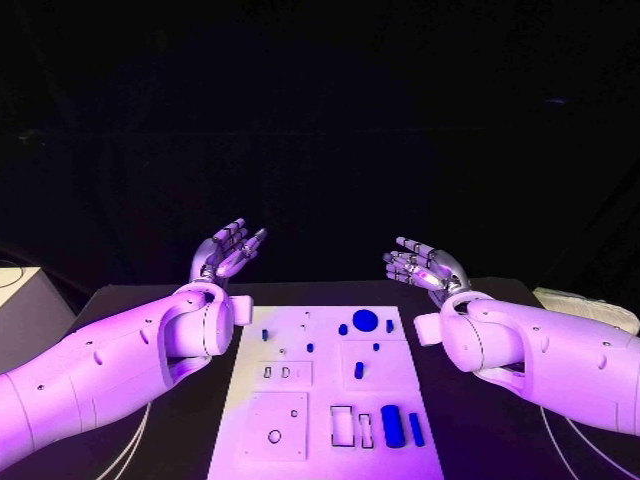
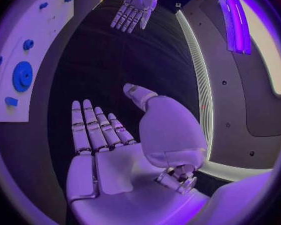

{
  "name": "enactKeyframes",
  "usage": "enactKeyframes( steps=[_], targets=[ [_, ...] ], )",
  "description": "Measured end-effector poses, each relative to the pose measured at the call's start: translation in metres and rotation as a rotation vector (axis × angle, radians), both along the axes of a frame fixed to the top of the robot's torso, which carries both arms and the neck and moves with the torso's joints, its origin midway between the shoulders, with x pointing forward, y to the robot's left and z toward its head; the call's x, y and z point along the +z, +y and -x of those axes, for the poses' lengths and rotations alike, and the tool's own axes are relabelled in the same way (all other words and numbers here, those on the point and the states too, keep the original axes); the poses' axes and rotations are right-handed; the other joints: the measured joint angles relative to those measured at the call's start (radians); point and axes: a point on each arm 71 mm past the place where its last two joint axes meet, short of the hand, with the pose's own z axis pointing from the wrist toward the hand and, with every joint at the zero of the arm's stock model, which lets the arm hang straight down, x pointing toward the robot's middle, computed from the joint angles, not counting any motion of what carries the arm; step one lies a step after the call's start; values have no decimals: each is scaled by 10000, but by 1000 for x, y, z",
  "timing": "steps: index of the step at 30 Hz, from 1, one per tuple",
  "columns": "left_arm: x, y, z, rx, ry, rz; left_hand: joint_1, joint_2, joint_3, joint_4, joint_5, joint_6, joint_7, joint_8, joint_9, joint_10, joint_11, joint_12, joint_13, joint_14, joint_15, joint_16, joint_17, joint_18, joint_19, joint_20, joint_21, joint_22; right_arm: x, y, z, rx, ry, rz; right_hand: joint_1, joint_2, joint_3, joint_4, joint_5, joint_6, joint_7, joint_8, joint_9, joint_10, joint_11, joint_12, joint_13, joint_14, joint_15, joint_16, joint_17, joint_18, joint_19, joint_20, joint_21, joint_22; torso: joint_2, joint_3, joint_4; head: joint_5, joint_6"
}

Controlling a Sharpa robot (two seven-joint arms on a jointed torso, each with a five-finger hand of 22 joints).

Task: Assemble the parts on the task board

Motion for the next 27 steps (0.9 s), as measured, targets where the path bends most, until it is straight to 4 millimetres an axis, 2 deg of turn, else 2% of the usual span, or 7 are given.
enactKeyframes(
  steps=[8, 9, 13, 15, 16, 19, 27],
  targets=[
    [0, -1, -3, -526, -119, -63, 518, 80, 97, 42, 79, 553, 48, 146, 93, 578, 107, 170, 65, 540, -10, 117, 80, -1, 177, 70, 69, 30, -1, 1, -9, 1163, 218, 417, 717, -57, 294, -339, 0, 824, 41, 200, 128, 943, -22, 107, 72, 911, -32, 158, 99, 155, 695, 61, 122, 73, 0, -3, 0, 0, -1],
    [0, 0, -1, -634, -120, -40, 539, 102, 97, 42, 79, 705, 57, 202, 121, 762, 164, 205, 79, 804, -67, 167, 114, 157, 349, 52, 104, 49, -1, -1, -11, 1269, 13, 741, 811, -74, 311, -414, 0, 1076, 56, 274, 170, 1242, -44, 155, 86, 1112, -69, 204, 126, 243, 906, 62, 181, 94, 9, -1, -6, 0, -101],
    [0, 11, 4, -956, -88, -28, 654, 217, 39, 98, 79, 1838, 129, 533, 318, 2273, 326, 526, 183, 3807, -437, 942, 559, 714, 2334, 36, 680, 287, 3, -9, -14, 1651, -952, 2224, 1174, -126, 474, -655, -101, 2350, 185, 565, 389, 2537, -190, 253, 137, 1948, -252, 385, 226, 442, 1776, 32, 411, 164, 57, 0, -22, -25, -312],
    [2, 13, 7, -1122, -97, -10, 679, 241, 40, 97, 79, 2202, 175, 635, 380, 2919, 347, 661, 215, 4404, -516, 1135, 674, 789, 2706, 30, 852, 338, 5, -8, -13, 1893, -1332, 2767, 1227, -185, 501, -736, -138, 2791, 249, 665, 452, 2927, -255, 258, 147, 2240, -331, 458, 255, 470, 2072, 3, 505, 192, 82, 0, -26, -37, -340],
    [3, 14, 8, -1267, -113, -1, 853, 269, 110, 28, 79, 3399, 267, 1013, 604, 4061, 186, 966, 287, 5293, -765, 1625, 919, 995, 3407, -64, 1214, 477, 7, -6, -13, 2101, -1627, 3174, 1320, -199, 545, -780, -198, 3190, 312, 757, 515, 3288, -322, 258, 150, 2514, -413, 526, 288, 470, 2343, -47, 592, 217, 100, 0, -31, -41, -360],
    [8, 16, 13, -1647, -138, 40, 872, 276, 353, 14, 79, 4666, 492, 1424, 807, 5377, -75, 1313, 351, 6219, -1081, 2188, 1306, 1014, 4171, -302, 1642, 602, 12, -1, -11, 2585, -2329, 4130, 1433, -286, 610, -846, -270, 3907, 428, 933, 603, 3958, -453, 258, 157, 3054, -572, 661, 349, 471, 2872, -158, 798, 273, 175, 0, -33, -60, -375],
    [23, 20, 28, -2615, -136, 325, 966, -59, 954, 11, 79, 5574, 786, 1725, 934, 6873, -525, 1256, 326, 7550, -1659, 3200, 2335, 1012, 5326, -933, 2544, 958, 32, 9, -11, 3511, -3923, 6423, 1707, -376, 434, -1063, -401, 5187, 717, 1202, 708, 5383, -832, 258, 170, 4710, -1129, 1165, 605, 617, 4212, -739, 1781, 706, 455, -5, 48, -165, -347]
  ],
)
